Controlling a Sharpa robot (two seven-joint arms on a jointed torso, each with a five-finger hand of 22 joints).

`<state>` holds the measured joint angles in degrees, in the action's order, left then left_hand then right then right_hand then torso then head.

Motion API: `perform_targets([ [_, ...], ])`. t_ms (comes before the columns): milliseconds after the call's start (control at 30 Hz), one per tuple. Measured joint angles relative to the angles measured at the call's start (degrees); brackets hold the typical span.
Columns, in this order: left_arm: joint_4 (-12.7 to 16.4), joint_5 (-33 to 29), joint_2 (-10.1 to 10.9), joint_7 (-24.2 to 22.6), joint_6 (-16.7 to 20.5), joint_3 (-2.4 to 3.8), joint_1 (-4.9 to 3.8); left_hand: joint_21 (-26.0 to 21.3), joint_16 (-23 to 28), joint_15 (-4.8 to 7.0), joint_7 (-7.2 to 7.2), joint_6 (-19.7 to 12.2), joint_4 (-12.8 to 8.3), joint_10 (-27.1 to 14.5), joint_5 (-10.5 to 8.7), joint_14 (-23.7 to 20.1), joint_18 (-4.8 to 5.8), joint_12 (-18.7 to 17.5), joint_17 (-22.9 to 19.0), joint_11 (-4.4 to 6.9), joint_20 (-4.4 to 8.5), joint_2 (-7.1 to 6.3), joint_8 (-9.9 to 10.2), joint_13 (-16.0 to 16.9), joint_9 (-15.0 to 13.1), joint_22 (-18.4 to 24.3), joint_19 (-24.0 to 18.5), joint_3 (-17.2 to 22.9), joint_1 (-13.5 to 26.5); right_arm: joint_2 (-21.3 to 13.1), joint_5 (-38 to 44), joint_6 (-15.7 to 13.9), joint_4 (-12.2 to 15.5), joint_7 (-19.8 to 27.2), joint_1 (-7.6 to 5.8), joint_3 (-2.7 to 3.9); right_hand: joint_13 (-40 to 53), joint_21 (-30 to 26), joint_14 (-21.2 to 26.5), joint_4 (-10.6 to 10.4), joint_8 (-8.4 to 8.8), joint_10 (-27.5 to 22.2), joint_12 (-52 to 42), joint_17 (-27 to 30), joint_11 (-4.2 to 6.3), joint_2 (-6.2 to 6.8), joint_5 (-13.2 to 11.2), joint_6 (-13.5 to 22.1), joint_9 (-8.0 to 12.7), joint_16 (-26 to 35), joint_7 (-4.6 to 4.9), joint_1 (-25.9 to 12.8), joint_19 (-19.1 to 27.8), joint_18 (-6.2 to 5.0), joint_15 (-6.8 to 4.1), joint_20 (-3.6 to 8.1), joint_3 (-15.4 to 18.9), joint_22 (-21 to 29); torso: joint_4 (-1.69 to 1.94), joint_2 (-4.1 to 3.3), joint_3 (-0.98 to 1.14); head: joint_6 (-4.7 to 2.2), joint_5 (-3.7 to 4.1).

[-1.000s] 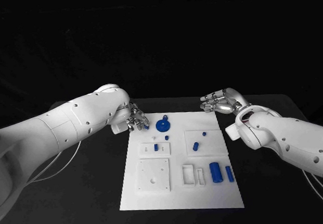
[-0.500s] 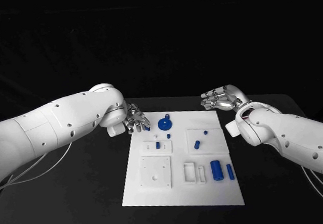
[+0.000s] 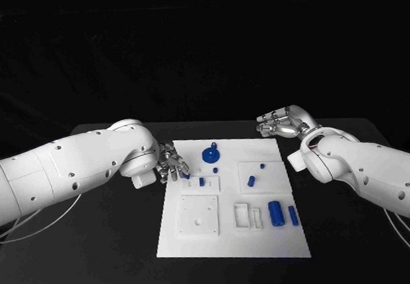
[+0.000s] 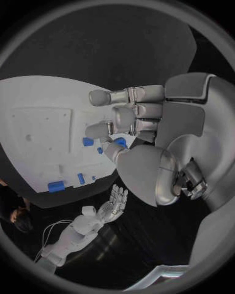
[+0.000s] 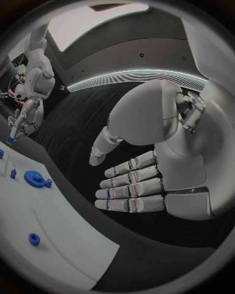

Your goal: Assemble the parts on the task board

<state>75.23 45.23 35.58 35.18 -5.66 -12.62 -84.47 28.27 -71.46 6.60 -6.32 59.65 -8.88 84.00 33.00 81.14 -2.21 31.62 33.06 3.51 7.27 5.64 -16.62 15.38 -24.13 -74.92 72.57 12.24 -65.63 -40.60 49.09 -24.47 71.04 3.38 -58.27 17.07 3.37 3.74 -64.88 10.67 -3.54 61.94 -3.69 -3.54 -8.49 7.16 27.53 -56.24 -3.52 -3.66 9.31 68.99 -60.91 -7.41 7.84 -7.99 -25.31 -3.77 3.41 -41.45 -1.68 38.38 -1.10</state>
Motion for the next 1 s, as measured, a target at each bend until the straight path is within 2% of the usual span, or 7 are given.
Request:
perform_targets([
  [100, 0.52, 0.29, 0.17, 0.14, 0.7, -0.69, 0.02, 0.0, 0.0, 0.0, -0.03, 0.06, -0.08, 0.0, 0.0, 0.0, 0.0, 0.0, 0.05, 0.0, 0.0, -0.15, 0.04, 0.0, 0.0, 0.0, 0.0, 0.08, 0.15, 0.02, -0.01, 0.0, -0.02, 0.0, 0.06, 0.0, 0.0, 0.0, 0.0, 0.0, 0.0, 0.0, 0.0, 0.0, 0.0, 0.0, 0.0, 0.0, 0.0, 0.0, 0.0, 0.0, 0.0, 0.0, 0.0, 0.0, 0.0, 0.0, -0.04, -0.02, -0.01, 0.05, -0.1],
  [333, 0.87, 1.15, -0.24, 0.21, 2.13, -1.15, 0.69, 0.0, 0.0, -0.01, -0.05, 0.38, -0.32, 0.02, 0.28, 0.0, 0.01, 0.0, 0.05, -0.02, 0.0, -0.28, 0.16, -0.15, 0.04, 0.0, 0.0, 0.32, 0.28, 0.02, -0.03, 0.02, -0.03, 0.01, 0.22, 0.0, 0.0, 0.0, 0.0, 0.0, 0.0, 0.0, 0.0, 0.0, 0.0, 0.0, 0.0, 0.0, 0.0, 0.0, 0.0, 0.0, 0.0, 0.0, 0.0, 0.0, 0.0, 0.0, -0.15, -0.15, -0.06, 0.13, -0.18],
  [867, 1.16, 3.85, -0.75, 0.03, 3.47, -1.23, 2.08, 0.21, 0.01, -0.09, 0.01, 0.45, -0.45, 0.08, 0.24, -0.08, 0.02, 0.0, -0.12, -0.09, -0.21, -0.2, 0.5, -0.22, 0.17, 0.01, -0.21, 0.45, 0.2, -0.1, -0.12, 0.03, -0.01, 0.03, 0.35, 0.0, 0.0, 0.0, 0.0, 0.0, 0.0, 0.0, 0.0, 0.0, 0.0, 0.01, -0.01, 0.0, 0.0, 0.0, 0.0, 0.01, 0.0, 0.0, 0.0, 0.0, 0.0, 0.0, -0.15, -0.18, 0.01, 0.32, 0.14],
  [1000, 1.16, 4.29, -0.82, -0.06, 3.58, -1.17, 2.19, 0.22, 0.01, -0.1, 0.04, 0.47, -0.46, -0.06, 0.23, -0.09, 0.02, 0.0, -0.12, 0.05, -0.21, -0.2, 0.61, -0.24, 0.16, 0.01, -0.21, 0.45, 0.2, -0.13, -0.15, 0.03, -0.01, 0.03, 0.36, 0.0, 0.0, 0.0, 0.0, 0.0, 0.0, 0.0, 0.0, 0.0, 0.0, 0.01, -0.01, 0.0, 0.0, 0.0, 0.0, 0.01, 0.0, 0.0, 0.0, 0.0, 0.0, 0.0, -0.14, -0.16, 0.01, 0.33, 0.19],
])
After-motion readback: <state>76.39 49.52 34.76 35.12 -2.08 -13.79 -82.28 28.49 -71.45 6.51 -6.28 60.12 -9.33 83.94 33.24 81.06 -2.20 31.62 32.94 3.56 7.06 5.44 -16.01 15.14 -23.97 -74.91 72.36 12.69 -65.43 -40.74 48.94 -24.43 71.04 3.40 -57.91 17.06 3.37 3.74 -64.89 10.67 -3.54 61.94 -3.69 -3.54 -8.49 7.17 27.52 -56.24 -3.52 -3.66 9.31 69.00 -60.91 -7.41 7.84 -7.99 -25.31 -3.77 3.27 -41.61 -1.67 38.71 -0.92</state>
